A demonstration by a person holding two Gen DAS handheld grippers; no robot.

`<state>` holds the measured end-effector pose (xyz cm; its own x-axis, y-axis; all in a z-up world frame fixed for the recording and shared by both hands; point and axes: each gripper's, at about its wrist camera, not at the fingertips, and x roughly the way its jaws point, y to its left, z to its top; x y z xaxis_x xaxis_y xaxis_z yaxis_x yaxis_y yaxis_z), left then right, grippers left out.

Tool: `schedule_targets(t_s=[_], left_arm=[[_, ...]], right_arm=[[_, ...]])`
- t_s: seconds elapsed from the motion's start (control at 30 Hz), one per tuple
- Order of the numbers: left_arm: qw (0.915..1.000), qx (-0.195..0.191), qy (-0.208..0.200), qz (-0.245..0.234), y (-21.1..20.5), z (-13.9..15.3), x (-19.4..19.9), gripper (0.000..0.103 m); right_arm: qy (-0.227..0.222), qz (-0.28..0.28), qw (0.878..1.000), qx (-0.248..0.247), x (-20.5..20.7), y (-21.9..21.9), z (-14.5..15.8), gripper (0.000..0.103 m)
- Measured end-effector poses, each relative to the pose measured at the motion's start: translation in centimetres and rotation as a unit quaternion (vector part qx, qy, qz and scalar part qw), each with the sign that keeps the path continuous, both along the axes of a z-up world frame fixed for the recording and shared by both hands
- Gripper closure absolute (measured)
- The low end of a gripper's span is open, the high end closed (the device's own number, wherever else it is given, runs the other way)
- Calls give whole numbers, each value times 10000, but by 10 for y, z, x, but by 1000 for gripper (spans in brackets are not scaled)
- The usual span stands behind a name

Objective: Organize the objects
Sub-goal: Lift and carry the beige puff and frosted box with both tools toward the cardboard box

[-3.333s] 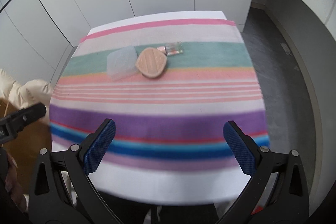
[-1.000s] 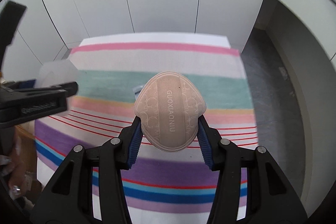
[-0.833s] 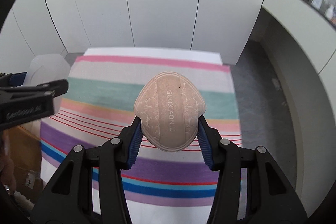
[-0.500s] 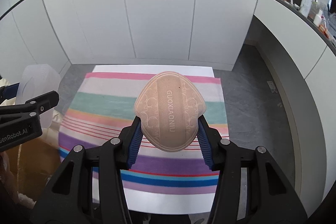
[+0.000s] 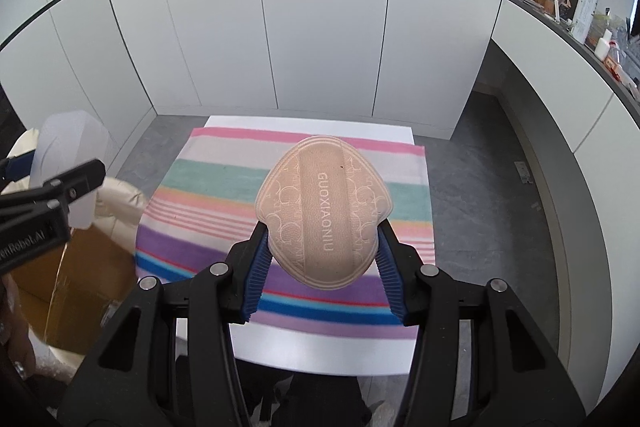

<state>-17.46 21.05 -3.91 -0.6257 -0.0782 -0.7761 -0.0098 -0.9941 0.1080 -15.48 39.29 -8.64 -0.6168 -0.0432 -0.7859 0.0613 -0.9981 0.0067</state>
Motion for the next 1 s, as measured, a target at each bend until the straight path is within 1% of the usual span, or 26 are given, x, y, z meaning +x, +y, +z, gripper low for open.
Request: schedule_targets(t_s=[0.07, 0.2, 0.27, 0.33, 0.47, 0.63, 0.8, 0.9, 1.0], left_arm=[[10000, -28, 54, 50, -3, 3, 13, 19], [9997, 31, 198, 132, -9, 5, 45, 19], [9997, 86, 209, 113, -10, 5, 60, 19], [9997, 137, 186, 83, -12, 4, 74, 19], [9998, 49, 164, 83, -16, 0, 102, 19], [10000, 63, -32, 33, -23, -11, 130, 19], [9999, 62, -116, 66, -28, -16, 138, 19], [9999, 36, -105, 97, -30, -16, 139, 19], [9999, 100, -129, 47, -31, -16, 141, 19]], right_arm=[[-13, 17, 10000, 1, 14, -2, 1, 51], [-56, -66, 9999, -82, 38, 2, -2, 51], [-90, -108, 9999, -79, 51, 5, -4, 51], [-137, -147, 9998, -58, 64, 7, -7, 51], [-231, -122, 9995, -150, 94, 15, -13, 51], [-324, -149, 9993, -144, 125, 28, -14, 51], [-264, -261, 9992, -154, 148, 37, -7, 51], [-221, -277, 9993, -142, 152, 37, -4, 51], [-236, -264, 9992, -170, 152, 34, -4, 51]])
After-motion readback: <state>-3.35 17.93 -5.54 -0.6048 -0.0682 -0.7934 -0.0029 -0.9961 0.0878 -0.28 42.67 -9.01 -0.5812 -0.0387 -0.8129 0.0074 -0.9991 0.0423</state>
